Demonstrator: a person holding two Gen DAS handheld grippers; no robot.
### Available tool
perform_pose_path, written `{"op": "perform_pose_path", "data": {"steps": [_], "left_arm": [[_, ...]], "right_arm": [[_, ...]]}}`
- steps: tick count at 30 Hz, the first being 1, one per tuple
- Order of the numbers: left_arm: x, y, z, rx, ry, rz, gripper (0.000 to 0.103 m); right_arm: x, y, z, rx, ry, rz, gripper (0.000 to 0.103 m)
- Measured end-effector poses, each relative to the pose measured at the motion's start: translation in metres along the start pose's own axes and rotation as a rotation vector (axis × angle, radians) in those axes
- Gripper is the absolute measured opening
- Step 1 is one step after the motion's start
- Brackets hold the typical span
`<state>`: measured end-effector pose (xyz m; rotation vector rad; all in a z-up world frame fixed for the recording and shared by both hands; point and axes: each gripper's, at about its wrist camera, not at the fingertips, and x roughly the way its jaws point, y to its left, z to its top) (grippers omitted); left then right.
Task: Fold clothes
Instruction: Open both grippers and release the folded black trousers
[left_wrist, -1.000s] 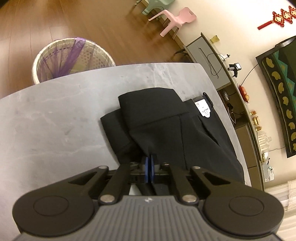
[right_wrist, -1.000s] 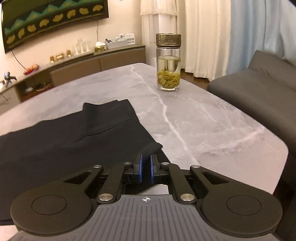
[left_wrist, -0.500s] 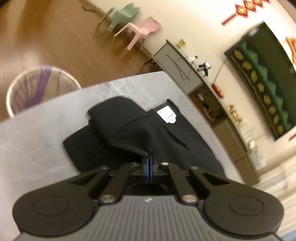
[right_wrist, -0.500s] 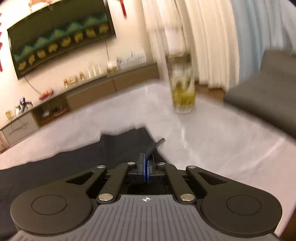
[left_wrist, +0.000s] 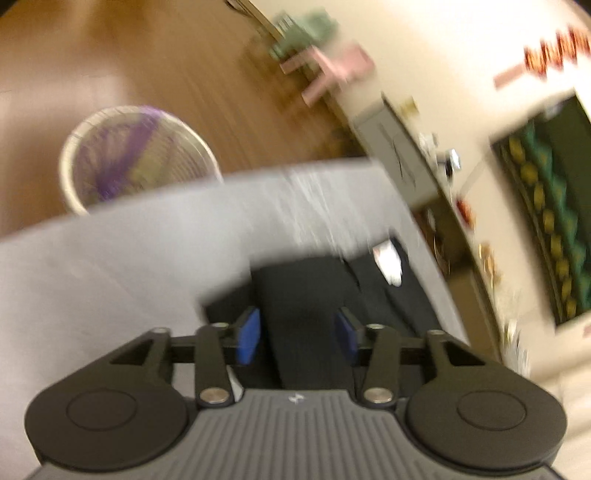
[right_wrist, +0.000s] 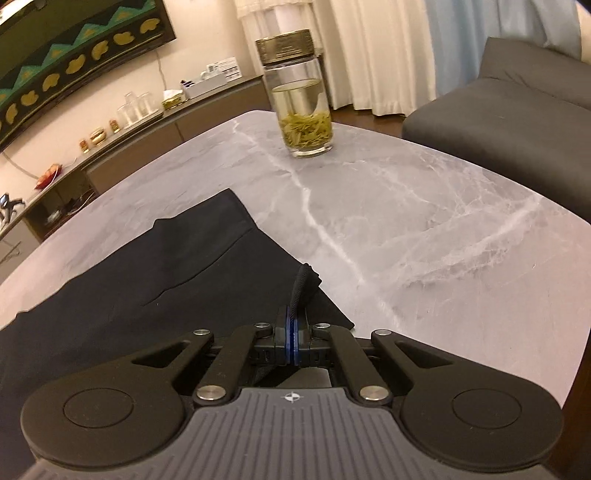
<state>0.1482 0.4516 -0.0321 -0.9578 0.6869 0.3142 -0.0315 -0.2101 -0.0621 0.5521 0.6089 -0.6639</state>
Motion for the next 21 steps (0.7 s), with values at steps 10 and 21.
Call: {"op": "perform_pose_path", "data": {"steps": [10, 21], "left_arm": [[0.004, 0.002, 0.0, 0.05, 0.069, 0.002, 0.064], [0.02, -0.057, -0.037, 0.387, 0.029, 0.12, 0.0]], "right_arm": [[-0.051, 0.038, -0.007, -0.172, -0.319, -0.083, 0.051], [-0.018, 0.095, -0.042, -0.38, -0.055, 0.121, 0.053]]}}
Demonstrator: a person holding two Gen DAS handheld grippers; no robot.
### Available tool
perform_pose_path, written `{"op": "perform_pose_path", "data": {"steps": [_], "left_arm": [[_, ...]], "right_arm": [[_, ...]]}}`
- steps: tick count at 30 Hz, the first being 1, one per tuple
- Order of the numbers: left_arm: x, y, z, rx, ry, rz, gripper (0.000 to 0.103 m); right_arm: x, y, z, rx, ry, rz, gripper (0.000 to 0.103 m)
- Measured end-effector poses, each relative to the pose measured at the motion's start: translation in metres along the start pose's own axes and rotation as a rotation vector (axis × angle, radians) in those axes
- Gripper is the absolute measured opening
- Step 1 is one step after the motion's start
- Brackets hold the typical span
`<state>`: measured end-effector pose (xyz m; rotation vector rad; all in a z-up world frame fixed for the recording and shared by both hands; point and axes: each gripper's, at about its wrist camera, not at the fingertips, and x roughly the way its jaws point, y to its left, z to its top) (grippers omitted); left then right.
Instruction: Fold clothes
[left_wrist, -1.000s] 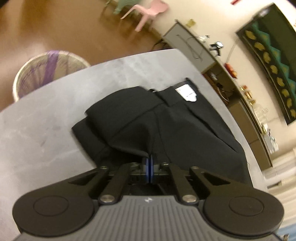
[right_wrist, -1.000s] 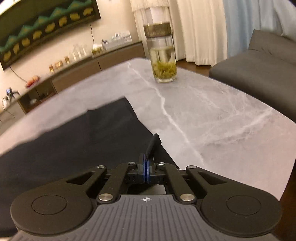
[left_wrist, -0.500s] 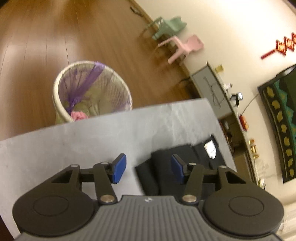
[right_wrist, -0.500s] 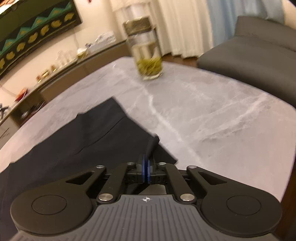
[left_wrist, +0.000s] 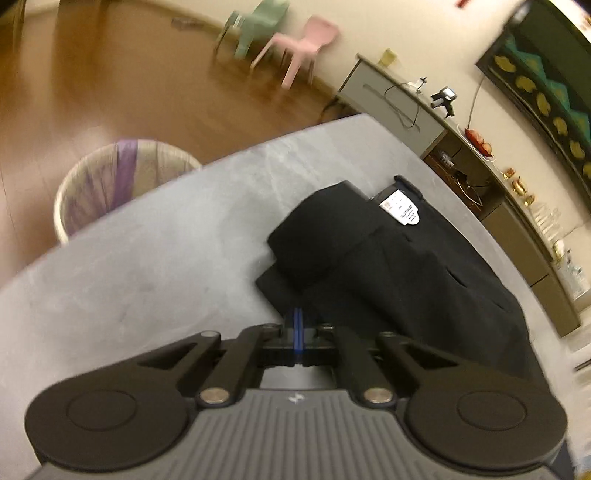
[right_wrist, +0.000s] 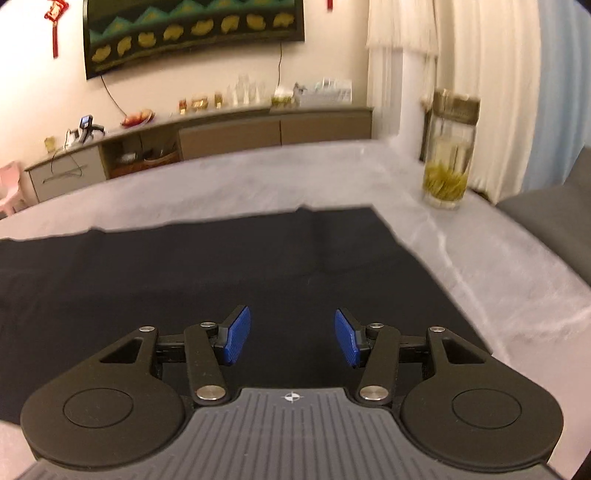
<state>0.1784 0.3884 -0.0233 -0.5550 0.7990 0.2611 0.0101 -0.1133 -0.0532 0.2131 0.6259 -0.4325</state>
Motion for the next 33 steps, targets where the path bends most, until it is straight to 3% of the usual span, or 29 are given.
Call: {"op": "perform_pose_path", "data": {"steps": [2, 4, 7, 9, 10, 11, 13, 14, 16, 20, 22, 26, 29, 33], "left_arm": [[-0.021, -0.005, -0.012, 0.012, -0.021, -0.035, 0.0], [-0.026, 0.0, -0.027, -0.025, 0.009, -0.018, 0.0], [-0.022, 0.02, -0.025, -0.131, 0.051, -0.018, 0.0], [-0.023, 0.026, -0.021, -0.186, 0.054, -0.059, 0.007], [-0.022, 0.03, -0.022, -0.224, 0.058, -0.074, 0.022], [-0.022, 0.034, -0.022, -0.266, 0.057, -0.089, 0.045], [-0.02, 0.042, -0.022, -0.345, 0.052, -0.119, 0.068], [-0.019, 0.045, -0.021, -0.376, 0.044, -0.135, 0.075], [-0.016, 0.051, -0.018, -0.435, 0.034, -0.174, 0.085], [-0.012, 0.08, -0.015, -0.589, 0.032, -0.272, 0.086], [-0.008, 0.098, -0.015, -0.685, 0.058, -0.341, 0.088], [-0.001, 0.118, -0.011, -0.725, 0.081, -0.404, 0.088], [0.0, 0.129, -0.008, -0.7, 0.059, -0.453, 0.088], [0.003, 0.125, -0.004, -0.608, 0.065, -0.479, 0.088]], "right_arm": [[0.004, -0.01, -0.003, 0.025, 0.035, -0.029, 0.052], [0.006, -0.018, -0.004, 0.033, 0.059, -0.067, 0.052], [0.003, -0.02, -0.005, 0.012, 0.064, -0.09, 0.053], [0.0, -0.017, -0.003, 0.015, 0.057, -0.076, 0.053], [-0.004, -0.009, 0.0, 0.004, 0.034, -0.053, 0.053], [-0.01, 0.003, 0.005, -0.021, 0.008, -0.032, 0.054], [-0.022, 0.033, 0.016, -0.073, -0.041, 0.021, 0.059], [-0.028, 0.05, 0.021, -0.094, -0.062, 0.057, 0.061], [-0.038, 0.099, 0.029, -0.151, -0.087, 0.162, 0.067], [-0.056, 0.248, 0.024, -0.374, -0.075, 0.531, 0.082], [-0.071, 0.335, 0.006, -0.539, -0.069, 0.729, 0.086], [-0.092, 0.491, -0.043, -0.85, -0.054, 1.019, 0.086], [-0.093, 0.577, -0.077, -1.025, -0.03, 1.113, 0.086], [-0.078, 0.632, -0.103, -1.12, 0.036, 1.093, 0.084]]}}
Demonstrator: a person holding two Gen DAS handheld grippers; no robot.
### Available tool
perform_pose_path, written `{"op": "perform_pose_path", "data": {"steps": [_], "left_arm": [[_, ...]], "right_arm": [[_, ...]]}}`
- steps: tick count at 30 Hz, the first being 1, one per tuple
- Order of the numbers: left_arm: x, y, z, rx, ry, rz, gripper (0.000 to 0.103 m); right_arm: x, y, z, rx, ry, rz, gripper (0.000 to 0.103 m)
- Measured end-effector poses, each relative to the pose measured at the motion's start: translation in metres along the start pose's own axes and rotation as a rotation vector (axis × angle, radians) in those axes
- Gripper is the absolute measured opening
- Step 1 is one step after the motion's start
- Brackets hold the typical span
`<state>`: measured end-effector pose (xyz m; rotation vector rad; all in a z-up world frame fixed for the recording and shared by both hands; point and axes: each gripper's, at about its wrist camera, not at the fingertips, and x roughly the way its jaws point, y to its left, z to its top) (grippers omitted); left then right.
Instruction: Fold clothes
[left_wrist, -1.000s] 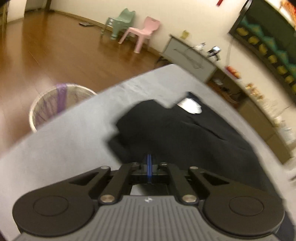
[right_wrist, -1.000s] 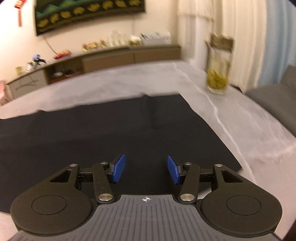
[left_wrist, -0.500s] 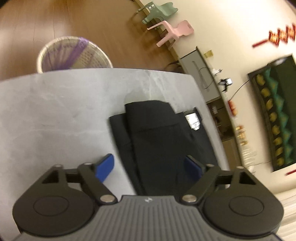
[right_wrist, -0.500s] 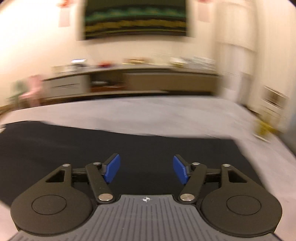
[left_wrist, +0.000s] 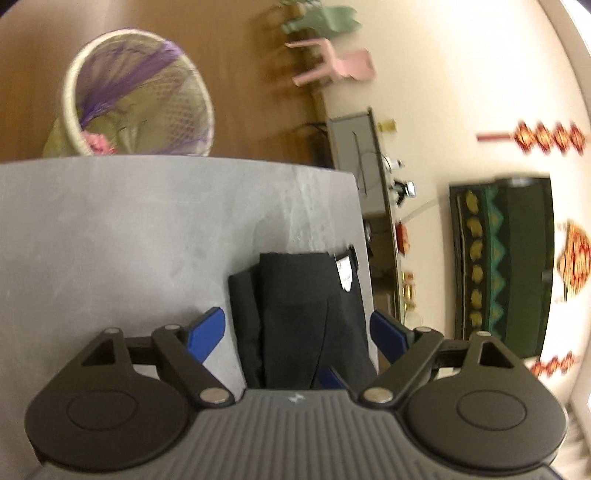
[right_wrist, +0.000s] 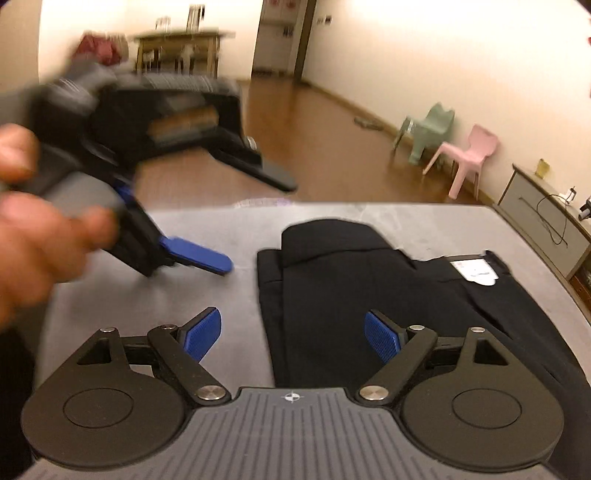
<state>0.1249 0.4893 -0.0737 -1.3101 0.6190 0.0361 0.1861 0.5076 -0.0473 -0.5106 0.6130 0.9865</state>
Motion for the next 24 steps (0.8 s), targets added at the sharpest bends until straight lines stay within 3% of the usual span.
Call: {"op": "perform_pose_path", "data": {"steps": [1, 4, 5, 6, 10, 12, 13, 15, 16, 19, 20, 22, 24], "left_arm": [[0.003, -0.002, -0.001, 0.024, 0.012, 0.001, 0.088], [0.012, -0.008, -0.005, 0.055, 0.042, -0.008, 0.089], [0.014, -0.01, -0.006, 0.061, 0.043, -0.006, 0.092], [0.016, -0.013, -0.007, 0.069, 0.042, -0.004, 0.093], [0.027, -0.025, -0.013, 0.131, 0.049, 0.015, 0.102], [0.037, -0.032, -0.015, 0.153, 0.056, 0.032, 0.102], [0.044, -0.036, -0.016, 0.156, 0.061, 0.035, 0.097], [0.058, -0.044, -0.018, 0.174, 0.075, 0.065, 0.045], [0.065, -0.049, -0.018, 0.193, 0.087, 0.106, 0.012], [0.071, -0.066, -0.023, 0.252, 0.034, 0.146, 0.01], [0.07, -0.079, -0.035, 0.348, 0.002, 0.143, 0.01], [0.068, -0.111, -0.066, 0.592, -0.066, 0.13, 0.01], [0.07, -0.14, -0.108, 0.865, -0.118, 0.119, 0.01]], "right_arm": [[0.009, -0.003, 0.0, 0.021, 0.025, 0.018, 0.081], [0.015, -0.012, -0.003, 0.063, 0.034, 0.026, 0.056], [0.015, -0.012, -0.002, 0.066, 0.031, 0.005, 0.024], [0.015, -0.013, 0.0, 0.07, 0.028, -0.016, 0.0], [-0.01, -0.02, -0.004, 0.154, -0.056, -0.031, 0.0], [-0.025, -0.021, -0.01, 0.202, -0.093, 0.003, 0.0], [-0.032, -0.021, -0.013, 0.222, -0.107, 0.024, 0.0], [-0.043, -0.021, -0.019, 0.234, -0.11, 0.051, 0.001], [-0.046, -0.022, -0.022, 0.231, -0.102, 0.045, 0.001], [-0.055, -0.048, -0.03, 0.255, -0.057, 0.043, 0.007], [-0.066, -0.061, -0.035, 0.27, -0.049, 0.035, 0.011], [-0.098, -0.093, -0.047, 0.314, -0.042, -0.016, 0.036], [-0.14, -0.133, -0.062, 0.391, -0.049, -0.143, 0.037]]}}
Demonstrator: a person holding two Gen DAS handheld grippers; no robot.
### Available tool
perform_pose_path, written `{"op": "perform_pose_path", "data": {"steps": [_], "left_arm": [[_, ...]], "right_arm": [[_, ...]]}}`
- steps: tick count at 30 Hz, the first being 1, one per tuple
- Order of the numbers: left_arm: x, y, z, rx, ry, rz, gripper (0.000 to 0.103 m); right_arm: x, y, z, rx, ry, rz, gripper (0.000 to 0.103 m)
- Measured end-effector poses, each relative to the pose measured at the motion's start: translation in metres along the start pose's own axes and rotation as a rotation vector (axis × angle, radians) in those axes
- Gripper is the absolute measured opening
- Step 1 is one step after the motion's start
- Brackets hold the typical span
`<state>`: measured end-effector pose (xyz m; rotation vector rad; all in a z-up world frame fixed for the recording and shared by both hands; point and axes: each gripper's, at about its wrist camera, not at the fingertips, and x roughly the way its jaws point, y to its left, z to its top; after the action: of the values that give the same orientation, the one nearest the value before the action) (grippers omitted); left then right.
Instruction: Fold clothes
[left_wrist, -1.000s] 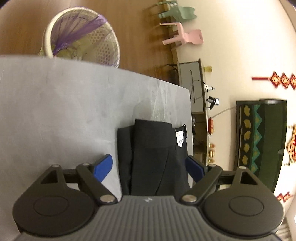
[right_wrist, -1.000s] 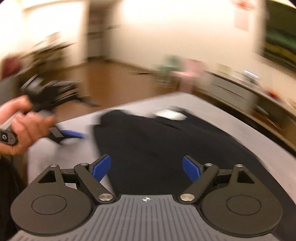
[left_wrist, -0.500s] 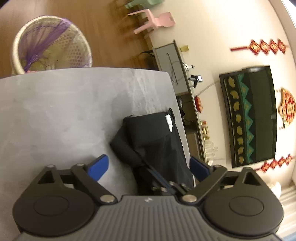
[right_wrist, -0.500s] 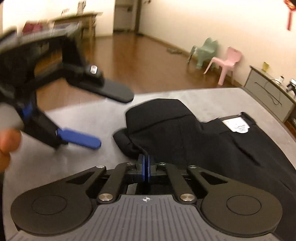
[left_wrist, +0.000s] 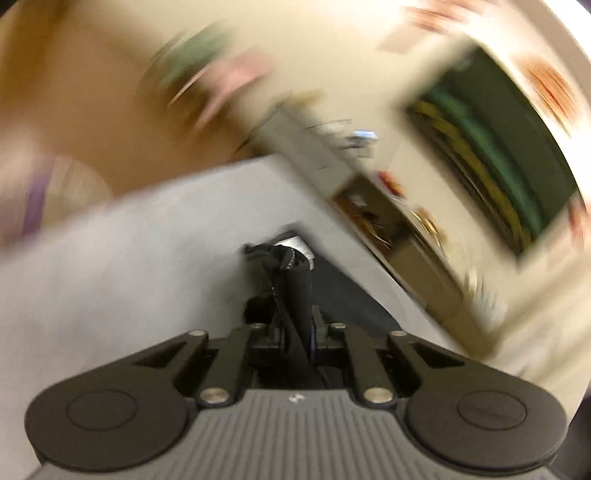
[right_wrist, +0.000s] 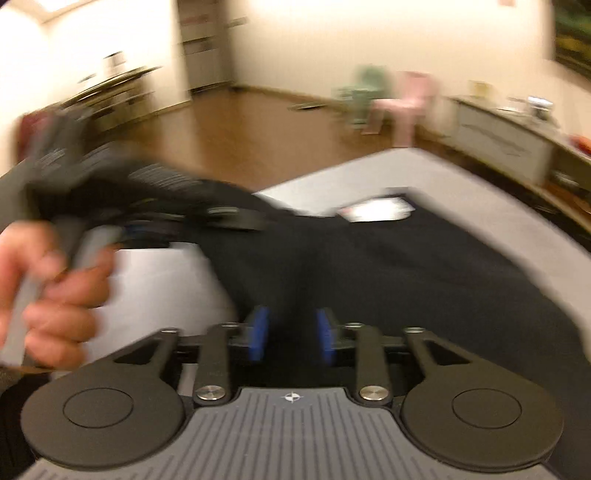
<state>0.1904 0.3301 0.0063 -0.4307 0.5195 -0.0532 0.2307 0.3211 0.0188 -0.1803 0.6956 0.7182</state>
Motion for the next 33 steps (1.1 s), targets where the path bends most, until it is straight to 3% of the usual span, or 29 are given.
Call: {"op": "perform_pose_path", "data": {"steps": [2, 3, 5, 6, 7, 10, 14, 17, 18, 20, 21, 22, 23, 24, 27, 29, 31, 33], "left_arm": [[0.001, -0.064, -0.028, 0.319, -0.015, -0.033, 0.01], [0.004, -0.094, -0.049, 0.46, 0.013, -0.077, 0.01], [0.007, -0.131, -0.088, 0.656, 0.052, -0.115, 0.01], [0.008, -0.136, -0.1, 0.694, 0.069, -0.123, 0.01], [0.009, -0.141, -0.111, 0.732, 0.087, -0.132, 0.01], [0.01, -0.146, -0.131, 0.794, 0.122, -0.139, 0.01], [0.01, -0.148, -0.133, 0.791, 0.133, -0.126, 0.01], [0.006, -0.15, -0.136, 0.818, 0.123, -0.12, 0.01], [0.005, -0.15, -0.136, 0.823, 0.12, -0.122, 0.01], [0.002, -0.149, -0.133, 0.815, 0.112, -0.13, 0.01], [-0.001, -0.147, -0.131, 0.805, 0.102, -0.129, 0.01], [-0.005, -0.145, -0.127, 0.794, 0.089, -0.126, 0.01], [-0.011, -0.144, -0.124, 0.779, 0.071, -0.12, 0.01], [-0.018, -0.142, -0.119, 0.758, 0.044, -0.118, 0.01], [-0.041, -0.136, -0.107, 0.719, -0.045, -0.153, 0.01], [-0.049, -0.142, -0.114, 0.742, -0.049, -0.209, 0.01], [-0.056, -0.15, -0.124, 0.782, -0.042, -0.26, 0.01], [-0.061, -0.162, -0.142, 0.844, -0.019, -0.302, 0.01]], "right_arm": [[-0.02, -0.032, 0.011, 0.031, -0.022, -0.131, 0.038], [-0.029, -0.047, 0.016, 0.042, -0.031, -0.194, 0.043], [-0.04, -0.067, 0.029, 0.044, -0.031, -0.276, 0.07], [-0.035, -0.066, 0.035, 0.018, 0.0, -0.25, 0.089], [-0.027, -0.063, 0.041, -0.011, 0.036, -0.213, 0.093], [0.008, -0.048, 0.048, -0.076, 0.146, -0.137, 0.096], [0.059, -0.026, 0.061, -0.213, 0.194, -0.178, 0.096], [0.101, -0.024, 0.076, -0.238, 0.261, -0.169, 0.096], [0.113, -0.028, 0.08, -0.233, 0.284, -0.177, 0.094], [0.137, -0.035, 0.089, -0.222, 0.329, -0.191, 0.078], [0.145, -0.042, 0.094, -0.207, 0.342, -0.197, 0.044], [0.152, -0.051, 0.099, -0.187, 0.353, -0.202, 0.029], [0.15, -0.056, 0.104, -0.182, 0.329, -0.206, 0.023], [0.146, -0.059, 0.109, -0.18, 0.294, -0.21, 0.004], [0.078, -0.069, 0.13, -0.104, 0.051, -0.266, 0.003], [0.024, -0.084, 0.119, -0.016, -0.059, -0.326, 0.003], [-0.018, -0.105, 0.083, 0.034, -0.08, -0.461, 0.004], [-0.038, -0.129, 0.036, 0.085, -0.01, -0.597, 0.004]]}}
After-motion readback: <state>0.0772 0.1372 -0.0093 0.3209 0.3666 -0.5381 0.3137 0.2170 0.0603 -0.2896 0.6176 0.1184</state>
